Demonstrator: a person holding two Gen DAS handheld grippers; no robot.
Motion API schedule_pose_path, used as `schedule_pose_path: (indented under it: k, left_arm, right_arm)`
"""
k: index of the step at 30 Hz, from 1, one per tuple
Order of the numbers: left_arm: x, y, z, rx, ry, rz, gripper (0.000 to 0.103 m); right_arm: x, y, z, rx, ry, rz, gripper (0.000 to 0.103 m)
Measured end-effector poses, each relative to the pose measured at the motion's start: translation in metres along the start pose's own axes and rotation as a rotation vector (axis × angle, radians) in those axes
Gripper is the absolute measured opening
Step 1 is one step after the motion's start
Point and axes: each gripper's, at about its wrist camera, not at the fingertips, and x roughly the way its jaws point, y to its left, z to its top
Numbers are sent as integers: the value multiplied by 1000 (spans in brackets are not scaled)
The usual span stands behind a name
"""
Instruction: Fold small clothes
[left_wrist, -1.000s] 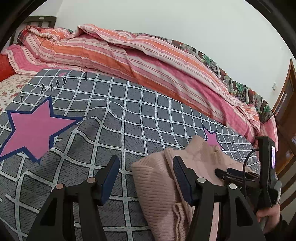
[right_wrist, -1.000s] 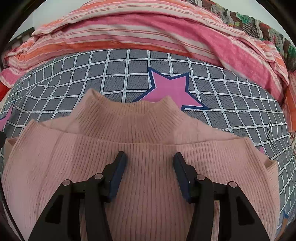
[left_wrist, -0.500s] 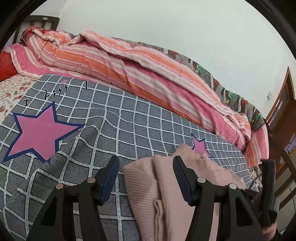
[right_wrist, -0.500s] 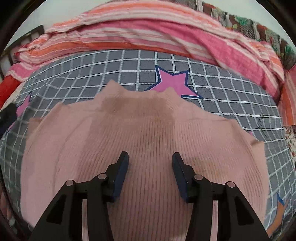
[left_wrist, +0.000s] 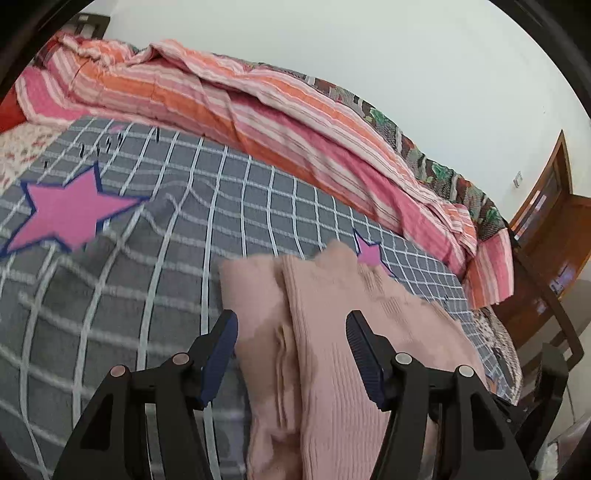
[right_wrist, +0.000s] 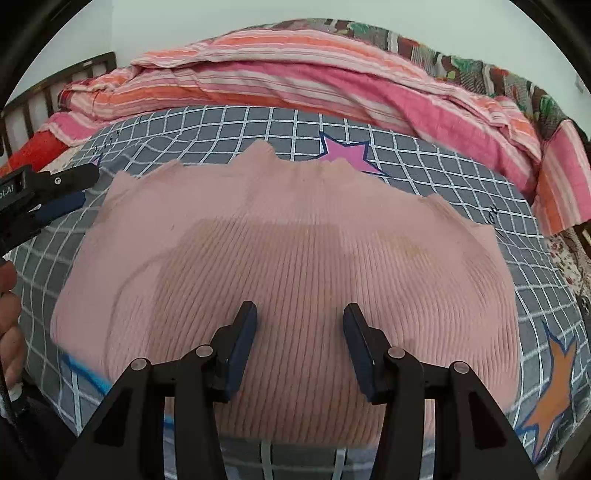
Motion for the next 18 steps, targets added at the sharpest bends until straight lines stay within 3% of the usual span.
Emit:
schedule_pose_path:
  k: [6, 14, 18]
  left_arm:
    - [-19, -1, -39, 11, 14, -8, 60]
    - [-34, 0, -84, -23, 38, -1, 60]
    - [-38, 1, -103, -84, 53, -40, 60]
  right_arm:
    - [-10, 4, -43, -9, -50, -20, 48]
    - [-38, -9, -64, -12, -65, 59, 48]
    - [-63, -40, -68, 51, -163, 70, 48]
